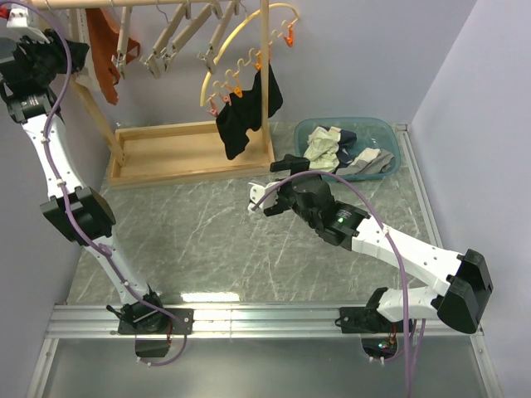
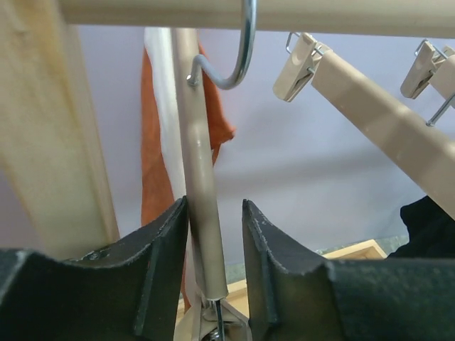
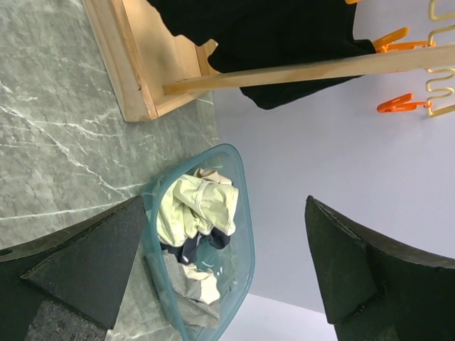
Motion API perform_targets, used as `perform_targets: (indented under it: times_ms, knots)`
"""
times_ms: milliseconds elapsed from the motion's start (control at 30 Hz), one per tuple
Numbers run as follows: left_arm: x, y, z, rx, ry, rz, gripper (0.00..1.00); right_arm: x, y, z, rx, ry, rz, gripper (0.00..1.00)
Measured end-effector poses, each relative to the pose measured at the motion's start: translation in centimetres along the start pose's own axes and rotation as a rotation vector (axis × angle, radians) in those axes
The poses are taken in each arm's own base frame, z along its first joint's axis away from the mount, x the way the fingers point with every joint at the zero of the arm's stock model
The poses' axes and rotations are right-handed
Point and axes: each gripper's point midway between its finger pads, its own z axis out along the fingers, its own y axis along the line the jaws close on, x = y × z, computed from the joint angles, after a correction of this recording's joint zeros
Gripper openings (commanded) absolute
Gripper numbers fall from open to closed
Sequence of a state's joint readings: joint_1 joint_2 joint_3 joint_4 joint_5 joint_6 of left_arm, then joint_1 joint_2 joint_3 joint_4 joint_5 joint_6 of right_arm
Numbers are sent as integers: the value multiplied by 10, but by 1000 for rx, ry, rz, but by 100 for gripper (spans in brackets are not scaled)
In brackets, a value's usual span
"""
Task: Clip the underwear to the hanger
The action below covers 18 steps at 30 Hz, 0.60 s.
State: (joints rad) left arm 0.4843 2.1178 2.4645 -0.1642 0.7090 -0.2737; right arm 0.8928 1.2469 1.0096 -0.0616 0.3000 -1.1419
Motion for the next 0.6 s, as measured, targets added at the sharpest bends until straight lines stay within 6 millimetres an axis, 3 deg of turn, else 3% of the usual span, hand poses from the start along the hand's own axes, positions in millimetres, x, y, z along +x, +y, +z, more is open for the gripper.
perform_targets:
  times_ms: [300, 533, 600]
  knots:
    - [-8, 5, -29, -49, 24, -13, 53, 1, 1, -1, -6, 8, 7, 100]
    - [-43, -10, -59, -67, -11, 22, 64, 2, -1, -6, -3, 9, 19, 100]
    - [-55, -18, -66, -64, -28, 40, 77, 2, -4, -8, 4, 5, 24, 100]
